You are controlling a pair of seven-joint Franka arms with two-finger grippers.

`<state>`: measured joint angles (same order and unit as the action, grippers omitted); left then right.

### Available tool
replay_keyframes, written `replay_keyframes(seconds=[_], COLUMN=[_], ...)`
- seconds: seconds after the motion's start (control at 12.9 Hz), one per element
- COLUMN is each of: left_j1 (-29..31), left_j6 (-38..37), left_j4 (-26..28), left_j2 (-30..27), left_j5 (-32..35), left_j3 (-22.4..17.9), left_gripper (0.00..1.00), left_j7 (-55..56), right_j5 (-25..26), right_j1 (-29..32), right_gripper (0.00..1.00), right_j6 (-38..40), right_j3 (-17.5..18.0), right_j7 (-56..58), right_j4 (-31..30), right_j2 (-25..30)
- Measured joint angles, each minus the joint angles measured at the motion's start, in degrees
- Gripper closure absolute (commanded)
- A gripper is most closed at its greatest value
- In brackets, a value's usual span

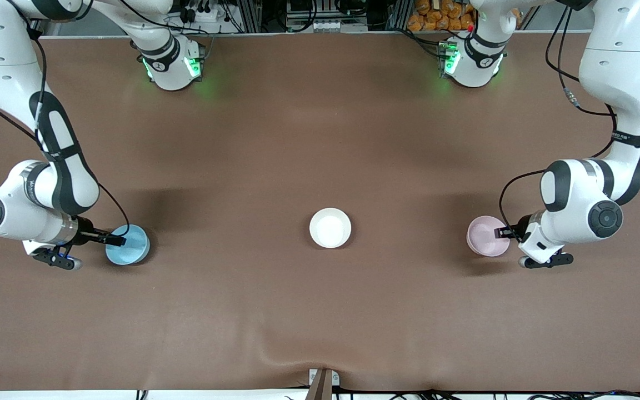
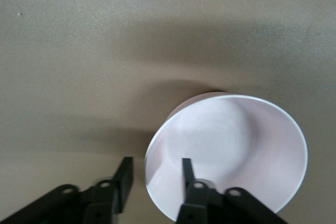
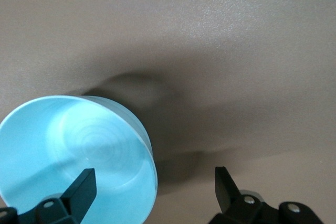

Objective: Stack pink and blue bowls on white bowl
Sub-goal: 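Grasp the blue bowl with the right gripper while the left gripper grasps pink, then carry the pink bowl with the left gripper onto the white bowl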

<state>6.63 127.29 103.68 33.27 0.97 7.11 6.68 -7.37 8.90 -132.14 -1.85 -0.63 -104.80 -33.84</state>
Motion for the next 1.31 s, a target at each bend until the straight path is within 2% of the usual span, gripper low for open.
replay_keyframes(seconds=[0.08,0.23,0.31,0.39,0.46,0.62,0.7,0.77,1.0,1.31], left_j1=[0.02,0.11,0.14,0.14,0.14,0.15,0.15,0.14,0.07,-0.16], left_j6=[0.10,0.58,0.74,0.77,0.77,0.74,0.52,-0.23,-3.95,-4.84], left_j4=[0.03,0.05,0.05,-0.09,-0.10,-0.25,-0.36,-0.51,-0.76,-1.09], left_j2=[0.21,0.46,0.49,0.33,0.06,-0.64,-1.42,-2.64,-7.74,-10.86], left_j5=[0.00,0.00,0.00,-0.02,-0.02,-0.01,-0.01,-0.01,-0.02,-0.04], left_j3=[0.00,-0.01,-0.01,0.11,0.17,0.16,0.16,0.22,1.97,8.34], left_gripper=[0.98,1.00,1.00,1.00,1.00,1.00,1.00,1.00,1.00,1.00], left_j7=[0.00,0.00,0.00,0.00,0.00,0.00,0.00,0.00,0.48,9.84], right_j5=[0.36,1.03,1.07,1.13,1.16,1.22,1.38,1.78,2.08,2.05], right_j1=[0.00,0.00,0.00,0.00,0.00,0.00,0.00,0.00,0.00,0.07], right_gripper=[0.00,0.07,0.15,0.26,0.41,0.78,0.93,1.00,1.00,1.00], right_j6=[0.00,0.00,0.00,0.00,0.00,0.00,0.00,0.01,0.05,0.44], right_j3=[0.00,0.00,0.00,0.00,-0.01,-0.01,0.00,0.01,0.01,0.05], right_j7=[0.00,0.00,0.00,0.01,0.01,0.01,0.03,0.03,0.03,0.03], right_j4=[0.00,0.00,0.00,0.00,0.00,0.00,-0.01,-0.01,-0.01,0.20], right_j2=[0.00,-0.01,-0.01,-0.01,-0.02,-0.03,-0.04,-0.04,-0.04,0.29])
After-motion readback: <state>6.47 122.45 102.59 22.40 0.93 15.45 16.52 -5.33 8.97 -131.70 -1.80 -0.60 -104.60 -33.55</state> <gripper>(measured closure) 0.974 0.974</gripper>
